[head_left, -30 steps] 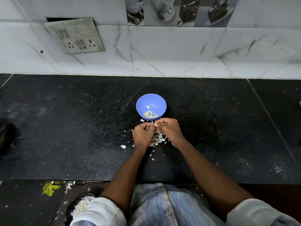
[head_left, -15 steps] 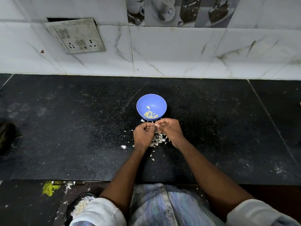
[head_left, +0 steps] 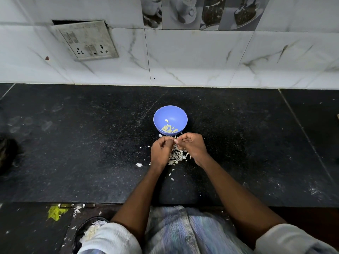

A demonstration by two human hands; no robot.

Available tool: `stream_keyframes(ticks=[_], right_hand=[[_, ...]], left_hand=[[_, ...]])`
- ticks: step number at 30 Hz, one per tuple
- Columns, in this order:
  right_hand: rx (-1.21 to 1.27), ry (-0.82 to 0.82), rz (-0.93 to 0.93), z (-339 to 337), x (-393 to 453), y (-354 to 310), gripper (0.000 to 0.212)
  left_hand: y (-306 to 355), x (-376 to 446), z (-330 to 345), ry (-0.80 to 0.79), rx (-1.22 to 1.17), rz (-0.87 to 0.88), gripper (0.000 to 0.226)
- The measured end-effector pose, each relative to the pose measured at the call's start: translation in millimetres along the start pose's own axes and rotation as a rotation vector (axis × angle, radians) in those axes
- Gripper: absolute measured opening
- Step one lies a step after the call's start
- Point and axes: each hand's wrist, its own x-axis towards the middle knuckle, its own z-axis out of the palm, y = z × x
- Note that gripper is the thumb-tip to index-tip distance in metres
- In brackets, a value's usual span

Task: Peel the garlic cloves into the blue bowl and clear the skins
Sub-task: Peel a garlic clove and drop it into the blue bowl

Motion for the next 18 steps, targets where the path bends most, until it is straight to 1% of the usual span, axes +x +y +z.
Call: stream_keyframes(ticks=[4,8,11,13,14,16,18], right_hand=[[0.016,-0.006,0.014,-1.2,-1.3,0.5,0.013],[0.117,-0.031,0.073,-2.7,-4.9,-4.7,0.017],[0.140,-0.050,0.094,-3.9,-6.0,-7.6,0.020],[0.120,-0.056,0.095,-2.2,-4.9,-7.1,0.021],[0.111,-0.054,0.103,-1.1,-4.3,-7.1,0.018],[0.038,-0.035,0.117,0.3,-3.4,-7.0,0.011],[-0.076,-0.031,0.101,0.6,-4.3,-5.9,0.018]], left_hand=[[-1.7,1.0,1.0,0.031,-0.028,-0.012,0.013],[-2.2,1.4,-3.9,0.098,-0.063,-0.019,0.005],[-0.2,-0.2,-6.7,0.099,0.034,0.011,0.022],[-2.8,0.3,-7.3,0.067,0.086,0.036,0.028],[-4.1,0.4,-7.1,0.053,0.119,0.047,0.026],[-4.9,-1.3,-6.5,0.064,0.213,0.072,0.012],[-1.9,-4.6,-7.2,0.106,0.321,0.083,0.001]])
